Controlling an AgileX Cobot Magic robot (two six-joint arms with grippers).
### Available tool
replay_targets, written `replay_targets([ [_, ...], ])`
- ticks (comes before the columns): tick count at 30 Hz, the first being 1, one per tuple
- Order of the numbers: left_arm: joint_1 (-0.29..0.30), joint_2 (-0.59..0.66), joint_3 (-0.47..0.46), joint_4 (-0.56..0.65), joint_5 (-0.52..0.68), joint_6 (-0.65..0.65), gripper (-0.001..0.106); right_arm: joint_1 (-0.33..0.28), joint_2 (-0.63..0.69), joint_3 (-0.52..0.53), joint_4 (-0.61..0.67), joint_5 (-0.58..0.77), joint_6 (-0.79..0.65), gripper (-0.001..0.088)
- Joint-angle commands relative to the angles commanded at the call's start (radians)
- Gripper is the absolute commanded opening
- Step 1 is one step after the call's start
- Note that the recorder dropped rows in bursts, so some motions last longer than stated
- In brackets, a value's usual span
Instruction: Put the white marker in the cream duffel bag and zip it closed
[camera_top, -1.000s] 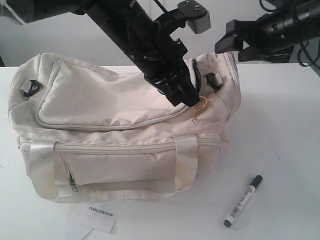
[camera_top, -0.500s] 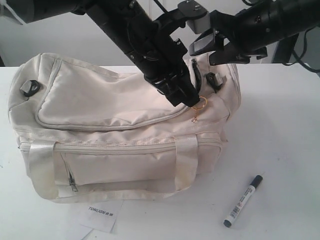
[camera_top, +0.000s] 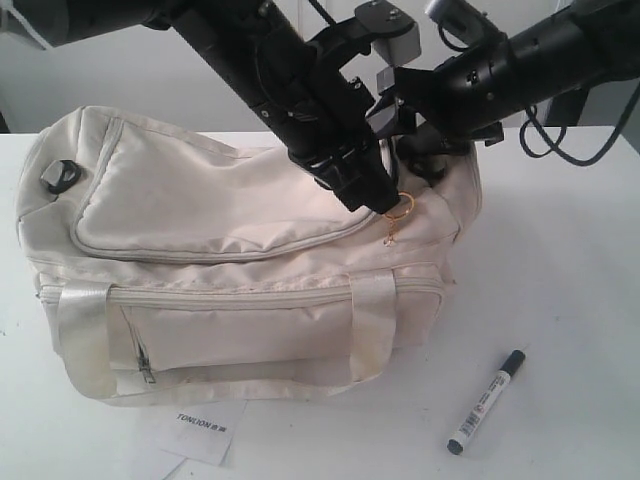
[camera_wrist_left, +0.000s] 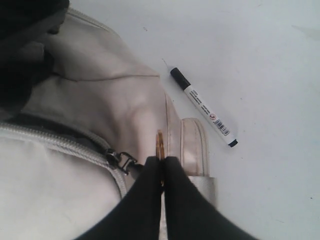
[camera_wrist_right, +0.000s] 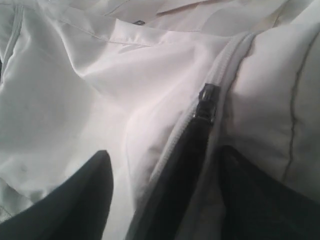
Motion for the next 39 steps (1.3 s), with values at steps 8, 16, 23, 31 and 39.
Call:
replay_targets([
  [8,0.0,0.0,0.0,-0.007,-0.002,0.0,0.0,0.0,0.012,0.0,-0.007,-0.026,-0.002,0.0004],
  [16,0.0,0.0,0.0,0.003,0.061,-0.004,0.0,0.0,0.012,0.0,-0.007,-0.031,-0.007,0.0],
  [23,0.0,0.0,0.0,0.02,0.109,-0.022,0.0,0.0,0.012,0.0,-0.007,-0.033,-0.007,0.0],
  [31,0.0,0.0,0.0,0.022,0.157,-0.028,0.0,0.0,0.012,0.0,-0.007,-0.039,-0.007,0.0],
  [39,0.0,0.0,0.0,0.022,0.196,-0.03,0.0,0.0,0.012,0.0,-0.007,-0.039,-0.007,0.0],
])
